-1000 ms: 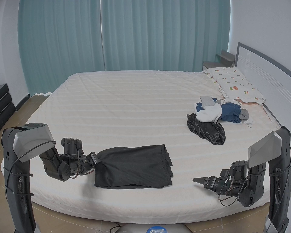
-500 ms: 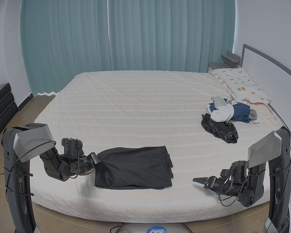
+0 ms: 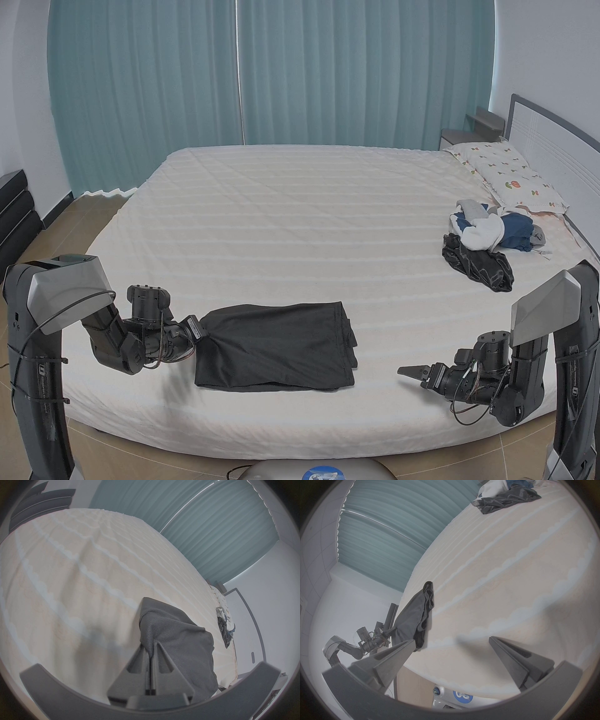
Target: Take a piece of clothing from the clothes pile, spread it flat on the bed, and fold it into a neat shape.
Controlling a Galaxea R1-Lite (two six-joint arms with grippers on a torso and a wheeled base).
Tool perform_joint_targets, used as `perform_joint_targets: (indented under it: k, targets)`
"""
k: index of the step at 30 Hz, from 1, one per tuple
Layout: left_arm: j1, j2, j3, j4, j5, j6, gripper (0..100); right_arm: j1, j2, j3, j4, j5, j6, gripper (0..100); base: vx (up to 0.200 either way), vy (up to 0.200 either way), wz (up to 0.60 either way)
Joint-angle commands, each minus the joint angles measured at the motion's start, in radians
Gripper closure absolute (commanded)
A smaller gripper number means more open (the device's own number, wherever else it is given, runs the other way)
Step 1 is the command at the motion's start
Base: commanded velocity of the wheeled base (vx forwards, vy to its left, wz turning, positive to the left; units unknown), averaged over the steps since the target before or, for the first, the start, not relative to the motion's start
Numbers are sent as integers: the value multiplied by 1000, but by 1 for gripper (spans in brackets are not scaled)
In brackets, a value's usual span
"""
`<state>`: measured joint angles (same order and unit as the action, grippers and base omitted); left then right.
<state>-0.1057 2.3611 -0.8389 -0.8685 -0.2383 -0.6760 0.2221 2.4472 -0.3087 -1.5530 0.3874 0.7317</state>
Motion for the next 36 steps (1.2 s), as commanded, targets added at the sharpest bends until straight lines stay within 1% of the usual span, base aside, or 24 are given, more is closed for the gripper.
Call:
perform_joint_targets:
  k: [1, 6, 7, 16, 22, 28, 29, 33, 36]
  targets:
    - [-3, 0, 8, -3, 1, 3, 100, 0, -1, 0, -12, 1, 0, 0, 0, 0, 0]
    - [-3, -3, 26, -9, -1, 9, 100, 0, -1, 0, -12, 1, 0, 0, 0, 0, 0]
    - [-3, -3, 26, -9, -1, 12, 0, 0, -1, 0, -12, 1, 0, 0, 0, 0, 0]
    - [-2, -3, 20, -20, 7, 24, 0, 0, -1, -3, -12, 1, 0, 0, 0, 0, 0]
    - [-3, 14, 4, -86, 40, 10, 0, 0, 1, -3, -12, 1, 0, 0, 0, 0, 0]
    - [-11, 58, -52, -79, 39, 16, 0, 0, -1, -3, -12, 1, 0, 0, 0, 0, 0]
    - [-20, 87, -88, -79, 39, 18, 0, 0, 1, -3, -12, 1, 0, 0, 0, 0, 0]
    - [-20, 95, -123, -73, 31, 19, 0, 0, 1, -1, -12, 1, 0, 0, 0, 0, 0]
    - [-29, 95, -175, -24, 28, 21, 0, 0, 1, -1, -12, 1, 0, 0, 0, 0, 0]
